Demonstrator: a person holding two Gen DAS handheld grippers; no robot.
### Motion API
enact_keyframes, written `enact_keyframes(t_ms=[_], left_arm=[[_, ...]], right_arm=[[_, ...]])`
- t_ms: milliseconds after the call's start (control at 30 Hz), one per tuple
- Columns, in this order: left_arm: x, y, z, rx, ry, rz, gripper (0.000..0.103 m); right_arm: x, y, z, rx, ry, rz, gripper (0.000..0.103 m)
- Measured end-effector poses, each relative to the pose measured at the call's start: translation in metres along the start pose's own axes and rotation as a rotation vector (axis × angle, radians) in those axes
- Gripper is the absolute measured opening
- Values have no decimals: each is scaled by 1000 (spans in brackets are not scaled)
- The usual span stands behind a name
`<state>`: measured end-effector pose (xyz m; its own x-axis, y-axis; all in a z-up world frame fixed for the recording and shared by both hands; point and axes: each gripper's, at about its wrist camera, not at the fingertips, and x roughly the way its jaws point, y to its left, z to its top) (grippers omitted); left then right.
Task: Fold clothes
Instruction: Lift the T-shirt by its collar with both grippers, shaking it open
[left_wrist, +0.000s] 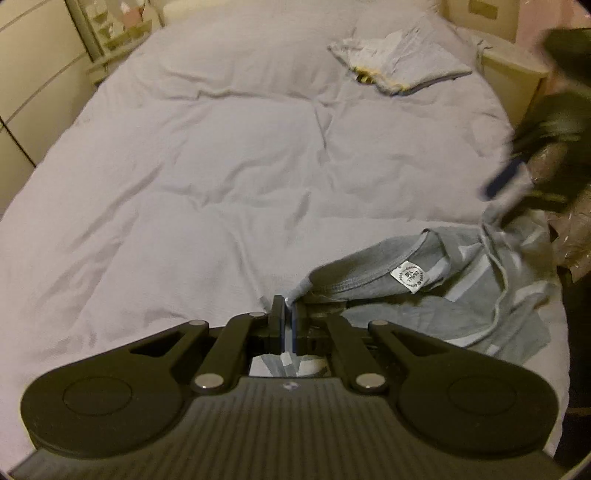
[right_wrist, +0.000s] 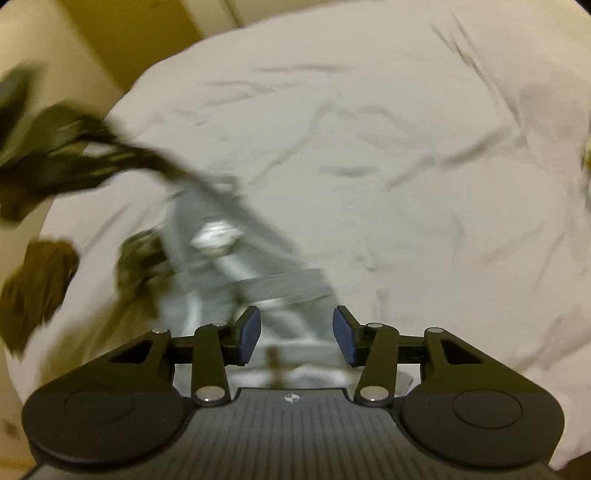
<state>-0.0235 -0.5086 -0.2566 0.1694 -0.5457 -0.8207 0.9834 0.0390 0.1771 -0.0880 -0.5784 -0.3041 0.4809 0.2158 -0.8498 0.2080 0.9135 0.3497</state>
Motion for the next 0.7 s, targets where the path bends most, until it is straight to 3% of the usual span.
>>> enact_keyframes(t_ms=[133, 200, 233, 267, 333, 433, 567, 700], left_arm=[[-28, -6, -19, 28, -7, -7, 1], [-33, -10, -28, 11, 12, -12, 1], [-35, -11, -32, 3, 22, -10, 1], [-36, -13, -36, -6, 36, -6, 1], [-38, -15, -38, -31, 41, 12, 1], [-45, -14, -33, -78, 15, 55, 1], [-69, -8, -8, -101, -78, 166, 1], [-105, -5, 19, -127, -209, 264, 1]], right_arm=[[37, -13, 5, -137, 115, 51, 51], [46, -20, 6, -142, 152, 105, 51], [47, -21, 8, -146, 161, 116, 46], [47, -22, 9, -151, 170, 125, 25], [32, -18, 16, -176, 146, 110, 4], [8, -13, 27, -214, 106, 87, 1], [-58, -4, 50, -243, -76, -23, 0], [-140, 35, 57, -327, -306, -181, 0]])
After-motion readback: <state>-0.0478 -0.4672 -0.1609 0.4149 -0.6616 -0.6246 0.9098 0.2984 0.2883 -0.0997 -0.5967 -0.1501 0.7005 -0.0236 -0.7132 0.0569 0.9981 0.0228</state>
